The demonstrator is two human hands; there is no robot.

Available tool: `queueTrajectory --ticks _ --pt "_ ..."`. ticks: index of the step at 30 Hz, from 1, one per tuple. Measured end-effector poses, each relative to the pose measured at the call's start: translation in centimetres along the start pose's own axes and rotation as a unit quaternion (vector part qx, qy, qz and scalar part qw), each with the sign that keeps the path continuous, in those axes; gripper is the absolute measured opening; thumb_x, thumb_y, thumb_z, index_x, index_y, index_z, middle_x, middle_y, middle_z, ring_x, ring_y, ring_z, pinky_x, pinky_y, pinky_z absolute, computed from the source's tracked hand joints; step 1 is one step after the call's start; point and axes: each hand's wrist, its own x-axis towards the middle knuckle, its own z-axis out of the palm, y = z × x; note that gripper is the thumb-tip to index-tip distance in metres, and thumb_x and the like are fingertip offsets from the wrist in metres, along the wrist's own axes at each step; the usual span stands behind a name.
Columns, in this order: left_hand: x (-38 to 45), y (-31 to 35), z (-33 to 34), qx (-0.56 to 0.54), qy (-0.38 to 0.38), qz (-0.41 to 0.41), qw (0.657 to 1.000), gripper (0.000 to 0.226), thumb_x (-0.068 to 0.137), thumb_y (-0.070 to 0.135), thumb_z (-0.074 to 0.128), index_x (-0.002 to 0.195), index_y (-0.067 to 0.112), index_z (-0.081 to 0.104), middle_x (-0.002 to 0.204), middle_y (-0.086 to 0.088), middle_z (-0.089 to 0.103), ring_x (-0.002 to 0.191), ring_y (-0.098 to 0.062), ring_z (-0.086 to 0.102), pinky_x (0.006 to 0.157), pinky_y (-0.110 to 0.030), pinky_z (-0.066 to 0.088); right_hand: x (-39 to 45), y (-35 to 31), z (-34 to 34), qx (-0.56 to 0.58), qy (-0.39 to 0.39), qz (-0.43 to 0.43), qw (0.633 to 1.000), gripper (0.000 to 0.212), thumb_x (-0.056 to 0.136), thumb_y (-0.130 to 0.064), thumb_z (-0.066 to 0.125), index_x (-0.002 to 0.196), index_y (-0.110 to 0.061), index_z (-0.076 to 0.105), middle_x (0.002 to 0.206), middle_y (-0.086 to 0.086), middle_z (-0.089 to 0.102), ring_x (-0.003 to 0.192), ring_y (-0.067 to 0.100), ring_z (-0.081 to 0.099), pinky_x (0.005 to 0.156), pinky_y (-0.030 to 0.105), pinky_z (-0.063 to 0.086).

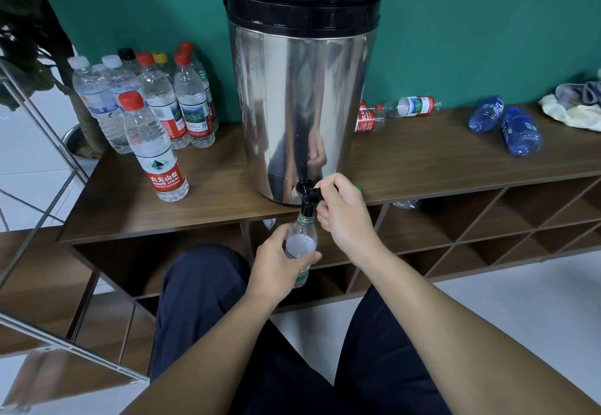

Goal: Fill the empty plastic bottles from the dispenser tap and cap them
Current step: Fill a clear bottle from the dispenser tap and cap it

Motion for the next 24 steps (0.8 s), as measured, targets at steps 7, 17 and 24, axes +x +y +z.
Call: queueTrajectory --ticks 7,17,24 --pt "-0.02 0.13 -0.14 0.006 0.013 -0.003 1.000 0.063 0.083 0.036 0.100 0.135 0.040 0.066 0.121 0.025 0.072 0.114 0.009 0.064 0.092 -0.019 0.051 0.03 -0.04 -0.06 -0.006 0.001 0.005 1.000 0.022 0.116 -0.018 0.047 0.100 -0.016 0.062 0.061 -0.011 0.042 0.059 0.011 0.038 0.051 0.024 0.033" --pt "-0.04 0.48 -0.12 0.035 0.007 -0.011 0.999 0.064 0.083 0.042 0.099 0.131 0.048 0.058 0.115 0.032 0.067 0.104 0.017 0.060 0.088 -0.016 0.049 0.01 0.08 0.01 -0.001 0.000 -0.005 1.000 0.023 0.116 -0.017 0.047 0.097 -0.017 0.061 0.061 -0.009 0.040 0.058 0.012 0.037 0.051 0.024 0.032" --pt "-0.02 0.55 -0.20 0.026 0.004 -0.011 1.000 0.060 0.083 0.041 0.099 0.127 0.046 0.059 0.115 0.028 0.067 0.105 0.011 0.060 0.086 -0.018 0.048 -0.06 0.04 -0.04 -0.001 -0.001 -0.006 1.000 0.022 0.116 -0.017 0.047 0.100 -0.014 0.061 0.062 -0.007 0.040 0.058 0.012 0.037 0.050 0.024 0.032"
